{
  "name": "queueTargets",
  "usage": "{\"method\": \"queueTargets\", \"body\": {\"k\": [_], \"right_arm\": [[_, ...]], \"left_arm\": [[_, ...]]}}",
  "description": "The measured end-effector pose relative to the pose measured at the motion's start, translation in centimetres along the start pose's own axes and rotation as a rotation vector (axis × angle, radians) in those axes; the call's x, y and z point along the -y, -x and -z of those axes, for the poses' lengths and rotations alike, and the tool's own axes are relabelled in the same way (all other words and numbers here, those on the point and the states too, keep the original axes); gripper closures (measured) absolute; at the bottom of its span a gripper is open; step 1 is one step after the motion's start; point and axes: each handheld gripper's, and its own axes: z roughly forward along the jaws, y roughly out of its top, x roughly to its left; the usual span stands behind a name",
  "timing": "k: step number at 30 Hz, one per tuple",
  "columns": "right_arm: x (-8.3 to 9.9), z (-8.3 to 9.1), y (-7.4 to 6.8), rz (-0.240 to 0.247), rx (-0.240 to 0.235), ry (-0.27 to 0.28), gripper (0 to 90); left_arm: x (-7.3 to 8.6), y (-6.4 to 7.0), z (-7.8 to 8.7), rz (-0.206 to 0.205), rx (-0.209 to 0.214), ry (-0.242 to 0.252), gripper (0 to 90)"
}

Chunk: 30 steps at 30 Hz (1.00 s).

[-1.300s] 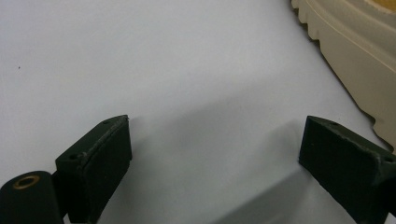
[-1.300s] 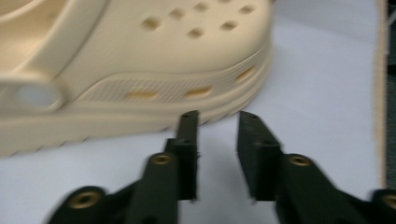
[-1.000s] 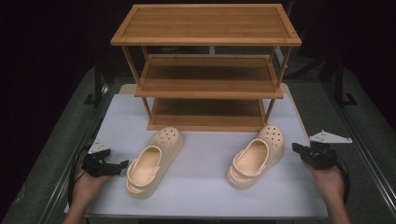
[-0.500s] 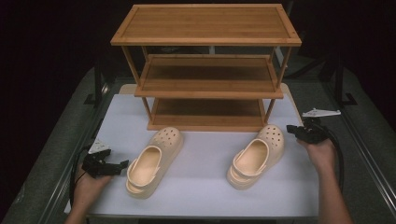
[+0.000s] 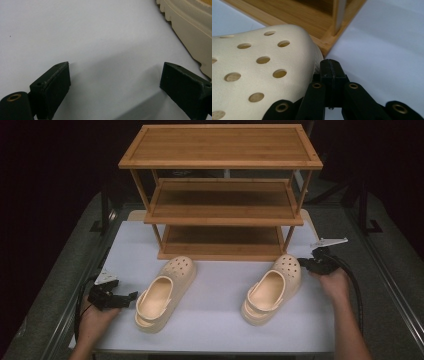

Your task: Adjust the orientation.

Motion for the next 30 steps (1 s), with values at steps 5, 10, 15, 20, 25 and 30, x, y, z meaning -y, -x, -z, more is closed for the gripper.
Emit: {"method": "queueTargets", "body": {"k": [5, 10, 15, 20, 25, 30], "right_arm": [[-0.1, -0.3, -1.5, 0.016, -0.026, 0.002, 89.8], [-0.3, -0.5, -3.4, 0.026, -0.054, 0.017, 89.8], [-0.5, -1.0, -5.5, 0.047, -0.104, 0.025, 89.8], [-0.8, -1.4, -6.7, 0.076, -0.103, 0.017, 89.8], [-0.6, -1.1, -6.8, 0.072, -0.086, 0.027, 89.7], [0.2, 1.4, -7.4, 0.046, -0.085, 0.065, 87.3]], "left_arm": [[0.0, 0.0, 0.0, -0.001, 0.000, 0.000, 8.7], [0.0, 0.0, 0.0, -0.001, 0.000, -0.001, 8.7], [0.0, 0.0, 0.0, -0.001, 0.000, -0.001, 8.7], [0.0, 0.0, 0.0, -0.001, 0.000, -0.001, 8.7], [0.0, 0.0, 0.0, -0.001, 0.000, -0.001, 8.7], [0.0, 0.0, 0.0, -0.001, 0.000, -0.001, 8.7]]}}
